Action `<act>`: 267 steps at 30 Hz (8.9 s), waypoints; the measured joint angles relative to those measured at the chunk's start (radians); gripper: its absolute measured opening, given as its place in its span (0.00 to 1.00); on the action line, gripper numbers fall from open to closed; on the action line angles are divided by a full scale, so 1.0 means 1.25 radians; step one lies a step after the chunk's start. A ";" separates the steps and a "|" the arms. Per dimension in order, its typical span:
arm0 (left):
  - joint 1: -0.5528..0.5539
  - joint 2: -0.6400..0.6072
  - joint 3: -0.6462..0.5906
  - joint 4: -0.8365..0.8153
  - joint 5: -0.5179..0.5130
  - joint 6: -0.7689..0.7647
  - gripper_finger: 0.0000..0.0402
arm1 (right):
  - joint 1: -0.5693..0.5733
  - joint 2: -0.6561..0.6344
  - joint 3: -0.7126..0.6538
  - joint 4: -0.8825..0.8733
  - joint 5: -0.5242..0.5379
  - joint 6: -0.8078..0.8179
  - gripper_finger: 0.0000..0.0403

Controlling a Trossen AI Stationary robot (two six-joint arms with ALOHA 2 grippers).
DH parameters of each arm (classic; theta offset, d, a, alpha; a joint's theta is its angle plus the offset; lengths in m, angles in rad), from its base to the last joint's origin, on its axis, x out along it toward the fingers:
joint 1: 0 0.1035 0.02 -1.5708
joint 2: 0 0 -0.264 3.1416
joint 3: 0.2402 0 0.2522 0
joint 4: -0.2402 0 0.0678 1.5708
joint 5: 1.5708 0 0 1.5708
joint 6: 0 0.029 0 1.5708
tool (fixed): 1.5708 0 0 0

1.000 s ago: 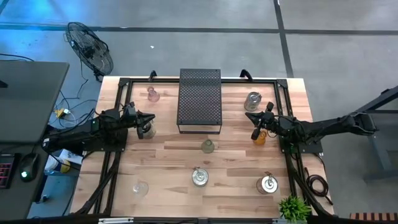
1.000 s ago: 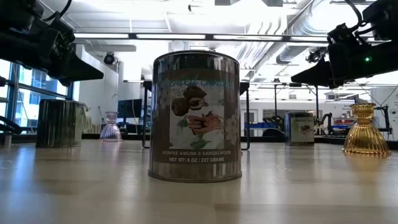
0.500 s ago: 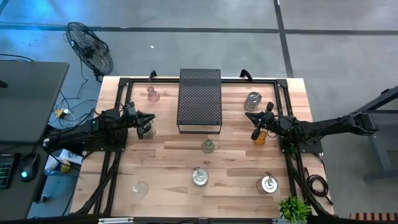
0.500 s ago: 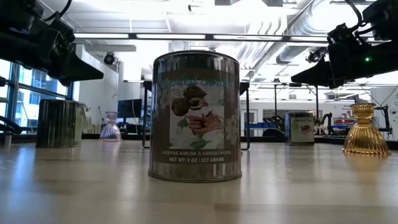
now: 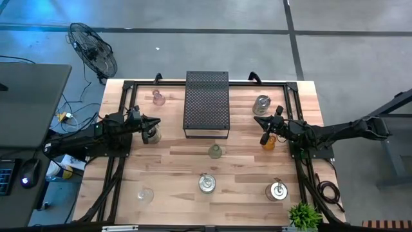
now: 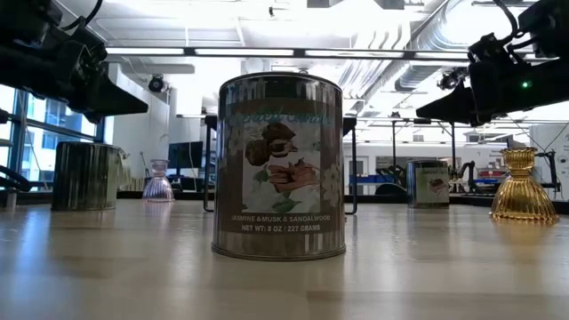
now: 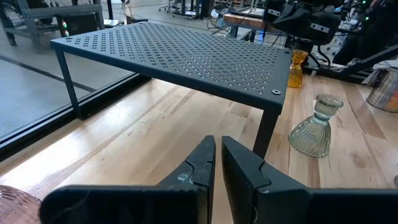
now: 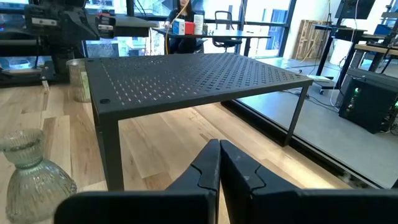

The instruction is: Pick & Place candle stick holders

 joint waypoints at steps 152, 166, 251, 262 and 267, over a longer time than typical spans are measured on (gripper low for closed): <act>0.000 0.007 0.000 0.064 0.005 0.033 0.00 | -0.457 1.230 1.879 -1.341 -0.360 -0.346 0.24; 0.000 0.007 0.000 0.061 0.006 0.033 0.00 | -0.590 1.212 1.867 -1.406 -0.345 -0.250 0.01; 0.552 1.158 0.790 -0.475 0.060 0.190 0.43 | -0.387 0.485 0.602 -0.271 -0.552 -0.118 0.00; 0.551 1.233 0.789 -0.473 0.056 0.190 0.32 | -0.387 0.485 0.602 -0.274 -0.552 -0.152 0.00; 0.551 1.248 0.788 -0.471 0.053 0.206 0.17 | -0.387 0.485 0.603 -0.274 -0.552 -0.158 0.00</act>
